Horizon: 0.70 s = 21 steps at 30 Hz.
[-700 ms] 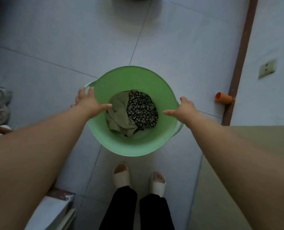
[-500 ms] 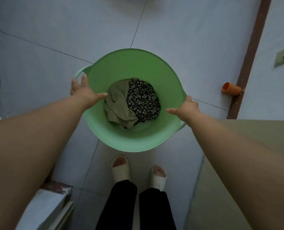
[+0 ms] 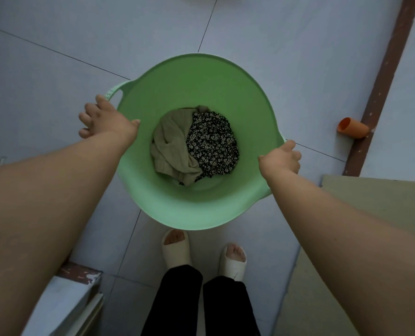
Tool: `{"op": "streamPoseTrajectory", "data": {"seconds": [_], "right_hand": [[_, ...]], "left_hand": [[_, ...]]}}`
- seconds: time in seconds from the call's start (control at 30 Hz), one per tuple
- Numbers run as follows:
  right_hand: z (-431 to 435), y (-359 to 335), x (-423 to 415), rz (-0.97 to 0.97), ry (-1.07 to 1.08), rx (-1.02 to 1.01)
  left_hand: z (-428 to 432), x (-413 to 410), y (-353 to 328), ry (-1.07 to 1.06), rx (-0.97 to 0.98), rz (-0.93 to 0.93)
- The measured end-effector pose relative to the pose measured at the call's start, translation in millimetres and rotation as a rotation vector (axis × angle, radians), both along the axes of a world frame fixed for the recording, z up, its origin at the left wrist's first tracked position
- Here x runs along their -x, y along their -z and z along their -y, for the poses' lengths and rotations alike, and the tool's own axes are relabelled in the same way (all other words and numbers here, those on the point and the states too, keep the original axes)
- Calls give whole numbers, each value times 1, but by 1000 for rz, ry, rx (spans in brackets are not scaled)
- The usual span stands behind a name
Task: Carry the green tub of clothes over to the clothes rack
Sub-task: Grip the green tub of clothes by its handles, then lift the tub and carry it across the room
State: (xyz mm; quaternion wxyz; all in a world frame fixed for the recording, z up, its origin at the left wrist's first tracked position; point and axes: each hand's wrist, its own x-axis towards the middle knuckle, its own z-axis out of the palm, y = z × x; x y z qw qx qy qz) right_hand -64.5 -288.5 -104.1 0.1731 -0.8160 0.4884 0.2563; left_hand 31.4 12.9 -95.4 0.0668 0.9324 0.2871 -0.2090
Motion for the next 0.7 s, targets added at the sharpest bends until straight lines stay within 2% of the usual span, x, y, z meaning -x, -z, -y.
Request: {"op": "streamPoseTrajectory", "data": {"seconds": [0.2, 0.37, 0.57, 0.7], "right_hand": [[-25, -21, -20, 8, -13, -113], [-26, -62, -27, 34, -41, -78], [-14, -148, -38, 78, -107, -80], [-9, -230, -53, 125, -110, -53]], "left_hand": [[31, 8, -20, -76, 183, -43], [38, 19, -55, -55, 201, -53], [36, 13, -135, -84, 203, -47], [37, -3, -213, -58, 219, -10]]}}
